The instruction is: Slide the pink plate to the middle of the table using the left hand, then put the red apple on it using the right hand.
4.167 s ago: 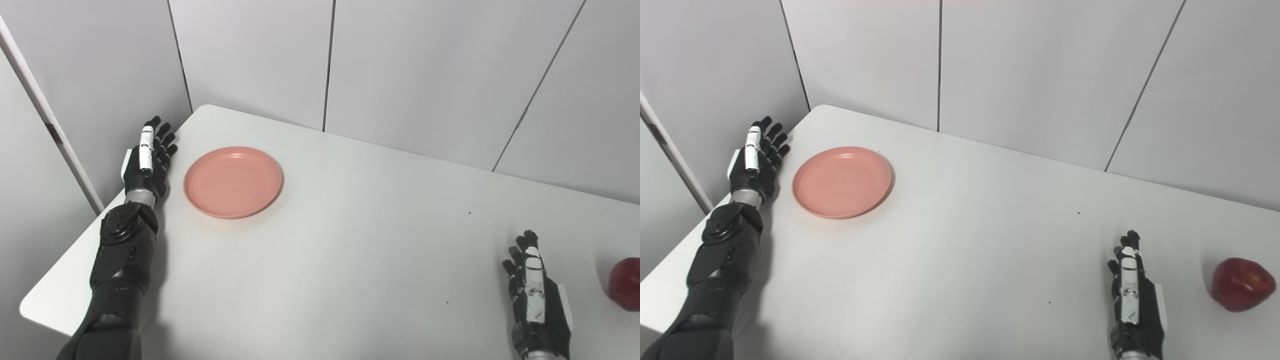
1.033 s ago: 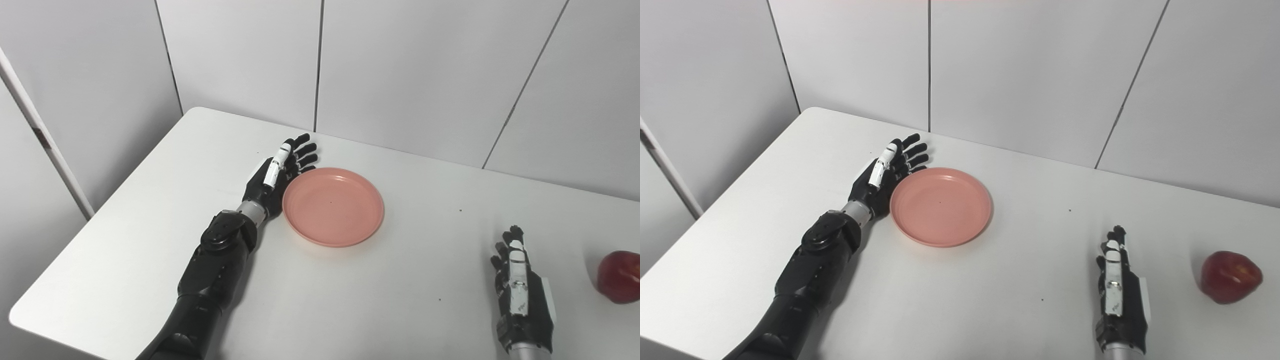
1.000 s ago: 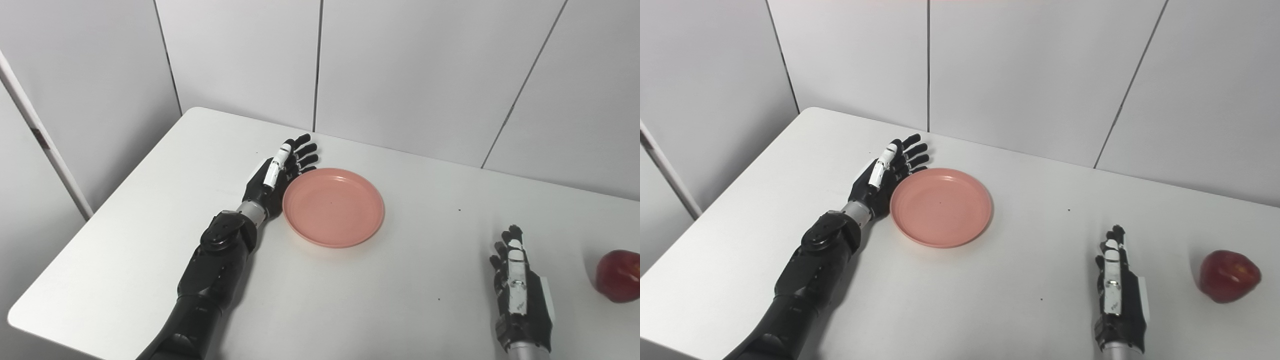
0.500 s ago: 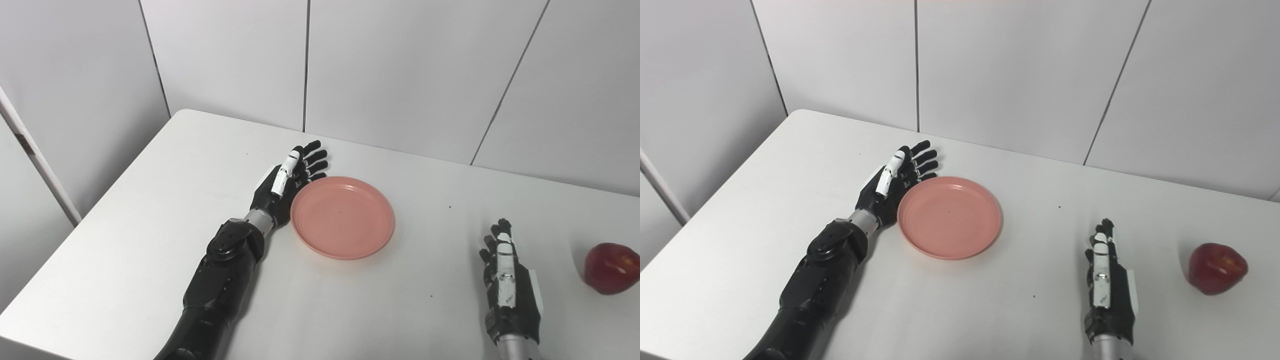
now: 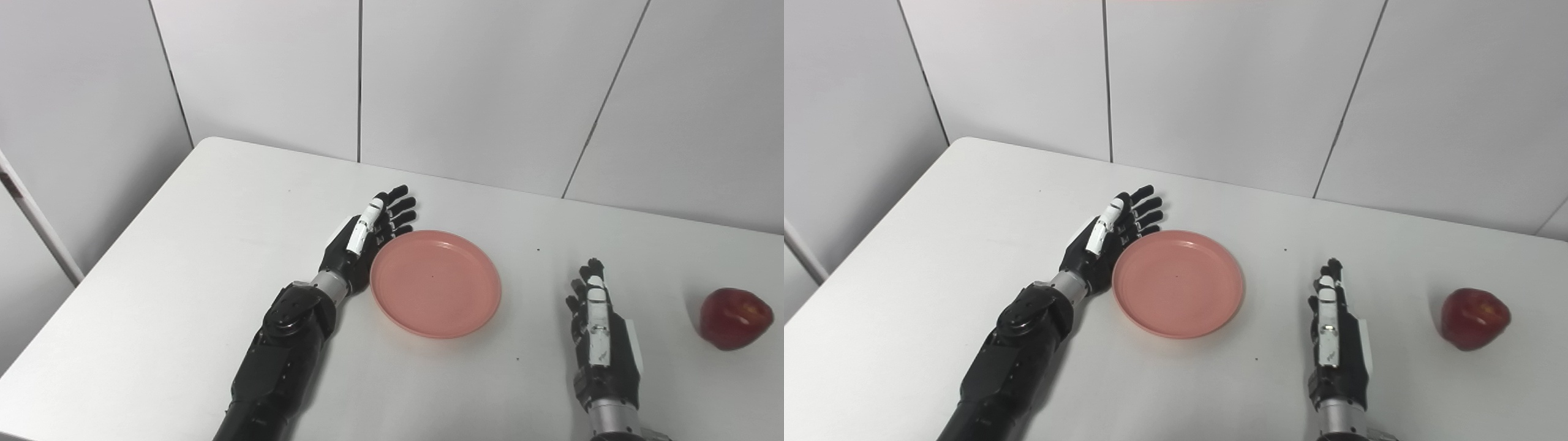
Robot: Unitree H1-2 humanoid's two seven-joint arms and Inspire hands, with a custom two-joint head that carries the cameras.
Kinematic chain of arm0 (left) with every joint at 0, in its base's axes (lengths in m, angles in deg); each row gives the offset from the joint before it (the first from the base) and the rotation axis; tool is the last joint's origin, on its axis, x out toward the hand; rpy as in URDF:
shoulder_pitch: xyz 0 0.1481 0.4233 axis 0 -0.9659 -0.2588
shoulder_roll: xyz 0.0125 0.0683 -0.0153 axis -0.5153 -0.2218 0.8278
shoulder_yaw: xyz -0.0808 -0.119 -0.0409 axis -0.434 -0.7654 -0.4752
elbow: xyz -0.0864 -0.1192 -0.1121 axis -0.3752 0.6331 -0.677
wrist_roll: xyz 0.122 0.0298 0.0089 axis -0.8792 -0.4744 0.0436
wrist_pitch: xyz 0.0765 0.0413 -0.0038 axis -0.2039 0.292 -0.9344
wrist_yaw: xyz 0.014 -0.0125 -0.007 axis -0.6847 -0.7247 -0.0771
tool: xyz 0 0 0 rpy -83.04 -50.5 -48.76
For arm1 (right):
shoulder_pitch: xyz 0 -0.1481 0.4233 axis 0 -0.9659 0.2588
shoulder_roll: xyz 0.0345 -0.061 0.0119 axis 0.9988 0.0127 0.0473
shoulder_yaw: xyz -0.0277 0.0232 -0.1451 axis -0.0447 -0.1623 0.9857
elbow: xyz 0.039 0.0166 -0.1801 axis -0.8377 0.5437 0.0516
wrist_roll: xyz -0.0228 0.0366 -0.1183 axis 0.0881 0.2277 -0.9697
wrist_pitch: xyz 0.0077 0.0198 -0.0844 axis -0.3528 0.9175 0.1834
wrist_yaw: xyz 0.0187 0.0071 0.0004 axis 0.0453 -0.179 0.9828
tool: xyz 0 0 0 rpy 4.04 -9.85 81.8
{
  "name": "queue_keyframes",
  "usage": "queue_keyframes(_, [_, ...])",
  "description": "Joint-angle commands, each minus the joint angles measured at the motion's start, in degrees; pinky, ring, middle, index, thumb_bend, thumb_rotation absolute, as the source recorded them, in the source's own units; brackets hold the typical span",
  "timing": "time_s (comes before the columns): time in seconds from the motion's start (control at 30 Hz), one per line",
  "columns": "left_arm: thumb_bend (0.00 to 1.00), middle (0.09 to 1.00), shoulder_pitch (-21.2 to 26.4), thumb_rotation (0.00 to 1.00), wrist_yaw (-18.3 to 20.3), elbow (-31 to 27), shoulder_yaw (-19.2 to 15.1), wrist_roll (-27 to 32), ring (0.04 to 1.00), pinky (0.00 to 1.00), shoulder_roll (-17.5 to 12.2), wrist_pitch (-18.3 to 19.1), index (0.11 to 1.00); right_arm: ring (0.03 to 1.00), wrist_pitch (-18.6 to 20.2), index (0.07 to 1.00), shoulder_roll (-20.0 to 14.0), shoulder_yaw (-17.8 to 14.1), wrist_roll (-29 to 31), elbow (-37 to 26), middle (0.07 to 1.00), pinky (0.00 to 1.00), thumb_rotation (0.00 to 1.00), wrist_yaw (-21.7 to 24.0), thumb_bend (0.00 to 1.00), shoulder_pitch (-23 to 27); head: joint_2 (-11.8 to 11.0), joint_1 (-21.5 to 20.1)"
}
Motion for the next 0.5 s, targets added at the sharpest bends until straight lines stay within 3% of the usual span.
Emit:
queue_keyframes(0.0, [0.35, 0.91, -1.97, 1.0, -1.52, 0.07, 0.84, -1.3, 0.912, 0.91, 0.91, 4.34, 0.894, 1.0, 0.47, 1.0, 0.71, 0.45, -0.71, -2.46, 1.0, 1.0, 1.0, -0.35, 0.23, 1.8, -0.05, 0.0])
queue_keyframes(0.47, [0.35, 0.923, -4.71, 1.0, -2.49, -4.87, 3.11, -3.19, 0.92, 0.91, 3.91, 6.08, 0.91, 1.0, 0.73, 1.0, 2.1, 1.26, -2.91, -2.43, 1.0, 1.0, 1.0, -1.55, 0.24, 2.31, 1.04, -4.8])
